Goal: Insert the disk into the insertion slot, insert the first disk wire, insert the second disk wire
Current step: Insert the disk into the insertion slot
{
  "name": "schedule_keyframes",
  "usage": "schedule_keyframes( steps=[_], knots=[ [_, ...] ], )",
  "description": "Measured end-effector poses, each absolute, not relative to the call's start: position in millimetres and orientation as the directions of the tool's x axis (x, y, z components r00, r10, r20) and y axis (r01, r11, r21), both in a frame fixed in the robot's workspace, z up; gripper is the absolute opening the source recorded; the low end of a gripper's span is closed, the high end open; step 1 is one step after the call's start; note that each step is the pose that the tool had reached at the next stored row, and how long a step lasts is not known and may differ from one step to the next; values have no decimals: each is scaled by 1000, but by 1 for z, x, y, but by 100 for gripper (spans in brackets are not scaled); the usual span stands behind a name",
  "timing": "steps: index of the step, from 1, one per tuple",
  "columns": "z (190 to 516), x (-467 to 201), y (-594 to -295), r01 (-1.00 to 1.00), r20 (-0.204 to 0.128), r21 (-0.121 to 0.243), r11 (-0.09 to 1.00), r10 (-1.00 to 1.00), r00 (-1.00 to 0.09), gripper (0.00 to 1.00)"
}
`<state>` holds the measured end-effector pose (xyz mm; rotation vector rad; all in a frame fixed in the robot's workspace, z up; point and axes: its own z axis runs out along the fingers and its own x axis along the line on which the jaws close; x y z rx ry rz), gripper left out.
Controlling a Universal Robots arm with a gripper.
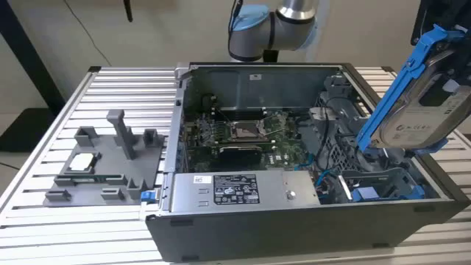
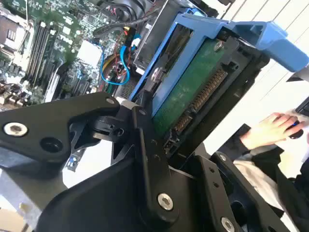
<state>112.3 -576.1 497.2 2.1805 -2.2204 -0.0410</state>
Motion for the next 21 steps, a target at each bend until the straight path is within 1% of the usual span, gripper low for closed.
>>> schedule_keyframes(
  steps=[12, 18, 21],
  knots=[
    [497, 112, -576, -999, 1, 39, 18, -1000, -18, 33],
    [489, 112, -576, -999, 0, 26, 18, -1000, -18, 33],
    [484, 112, -576, -1000, -1, 26, 18, -1000, -18, 33]
  ],
)
